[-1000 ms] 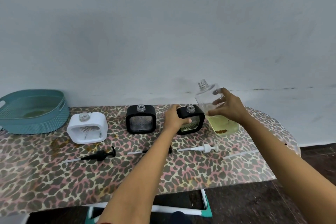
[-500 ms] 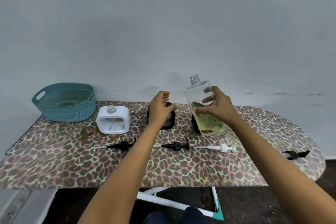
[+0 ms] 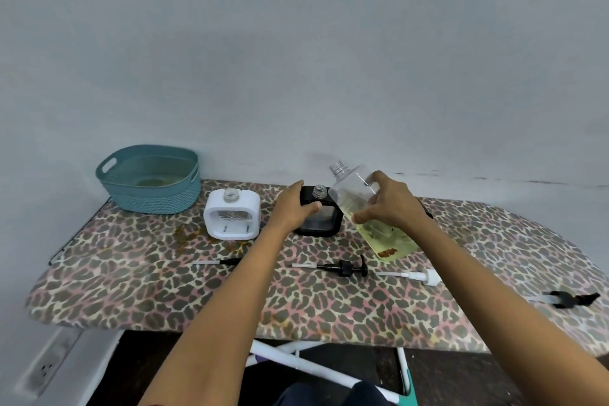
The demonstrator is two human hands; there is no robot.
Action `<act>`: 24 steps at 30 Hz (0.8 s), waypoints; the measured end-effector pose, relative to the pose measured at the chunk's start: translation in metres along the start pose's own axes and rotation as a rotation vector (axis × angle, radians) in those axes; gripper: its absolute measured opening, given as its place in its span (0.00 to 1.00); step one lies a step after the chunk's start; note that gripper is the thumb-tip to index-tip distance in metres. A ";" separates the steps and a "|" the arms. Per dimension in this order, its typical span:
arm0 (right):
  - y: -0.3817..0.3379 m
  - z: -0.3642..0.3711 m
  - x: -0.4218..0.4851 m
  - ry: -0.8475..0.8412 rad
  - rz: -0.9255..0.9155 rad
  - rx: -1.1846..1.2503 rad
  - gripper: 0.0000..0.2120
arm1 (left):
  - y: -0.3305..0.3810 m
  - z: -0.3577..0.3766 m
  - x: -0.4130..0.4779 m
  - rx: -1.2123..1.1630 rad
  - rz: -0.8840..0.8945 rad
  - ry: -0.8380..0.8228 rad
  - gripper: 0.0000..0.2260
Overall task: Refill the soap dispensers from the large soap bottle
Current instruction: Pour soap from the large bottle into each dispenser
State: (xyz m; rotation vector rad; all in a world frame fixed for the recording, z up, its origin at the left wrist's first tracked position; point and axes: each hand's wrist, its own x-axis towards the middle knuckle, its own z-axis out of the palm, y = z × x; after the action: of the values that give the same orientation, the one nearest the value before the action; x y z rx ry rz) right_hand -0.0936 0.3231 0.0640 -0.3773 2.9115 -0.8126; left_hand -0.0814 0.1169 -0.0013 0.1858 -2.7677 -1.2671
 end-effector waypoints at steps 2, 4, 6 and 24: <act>0.000 0.000 0.001 -0.020 0.009 -0.038 0.35 | -0.001 0.001 0.000 -0.004 0.005 0.008 0.31; 0.001 0.000 0.003 -0.043 0.012 -0.080 0.35 | 0.000 0.001 -0.001 -0.007 0.015 0.026 0.28; 0.001 0.000 0.004 -0.058 0.015 -0.116 0.35 | 0.002 0.000 -0.002 -0.014 0.026 0.043 0.27; -0.013 -0.013 0.006 -0.151 0.024 -0.314 0.36 | 0.005 0.000 -0.006 -0.055 0.004 0.050 0.26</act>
State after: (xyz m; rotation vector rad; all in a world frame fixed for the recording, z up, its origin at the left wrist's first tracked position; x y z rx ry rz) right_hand -0.0983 0.3173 0.0814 -0.4063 2.8923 -0.3053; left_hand -0.0757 0.1211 0.0023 0.2046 -2.6867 -1.3168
